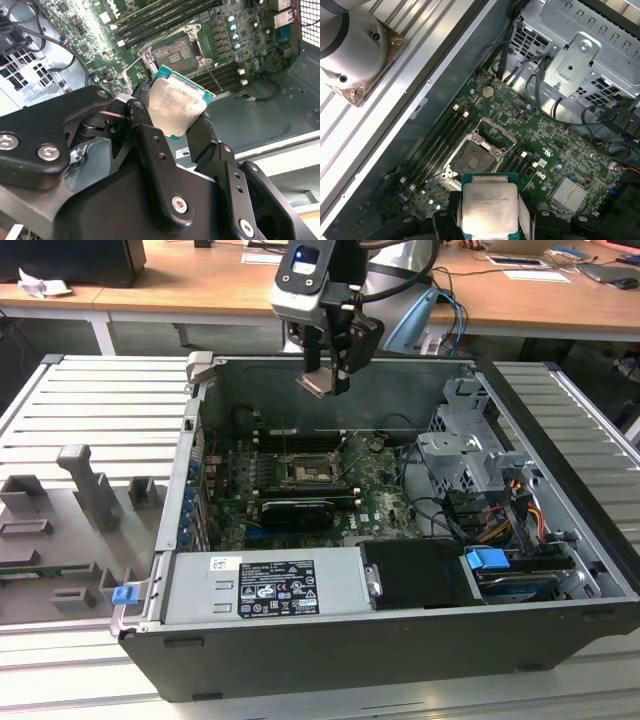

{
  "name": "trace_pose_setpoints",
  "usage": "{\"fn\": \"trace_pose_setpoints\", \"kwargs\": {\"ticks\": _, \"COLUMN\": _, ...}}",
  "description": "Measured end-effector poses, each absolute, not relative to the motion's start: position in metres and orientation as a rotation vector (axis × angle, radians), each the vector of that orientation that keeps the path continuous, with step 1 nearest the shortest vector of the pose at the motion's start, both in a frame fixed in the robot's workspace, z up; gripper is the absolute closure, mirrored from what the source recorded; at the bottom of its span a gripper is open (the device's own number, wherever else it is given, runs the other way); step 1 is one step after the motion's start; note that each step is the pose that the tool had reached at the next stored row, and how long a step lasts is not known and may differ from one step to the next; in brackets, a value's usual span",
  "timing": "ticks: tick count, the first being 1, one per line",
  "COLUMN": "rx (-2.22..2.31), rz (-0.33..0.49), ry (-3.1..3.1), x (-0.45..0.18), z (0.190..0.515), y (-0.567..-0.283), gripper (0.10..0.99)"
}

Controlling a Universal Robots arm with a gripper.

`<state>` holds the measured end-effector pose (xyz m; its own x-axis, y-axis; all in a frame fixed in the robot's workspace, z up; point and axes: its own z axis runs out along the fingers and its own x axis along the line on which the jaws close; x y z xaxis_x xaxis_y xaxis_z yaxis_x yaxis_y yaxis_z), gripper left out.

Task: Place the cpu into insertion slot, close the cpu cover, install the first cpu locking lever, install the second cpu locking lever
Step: 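Place the cpu into insertion slot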

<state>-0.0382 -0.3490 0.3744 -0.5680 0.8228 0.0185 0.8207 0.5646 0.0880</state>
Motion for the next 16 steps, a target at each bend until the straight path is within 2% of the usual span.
{"fn": "trace_pose_setpoints", "kwargs": {"ticks": 16, "rx": 1.580, "rz": 0.132, "ry": 2.678, "x": -0.0382, "z": 0.3741, "y": -0.3490, "gripper": 0.549}}
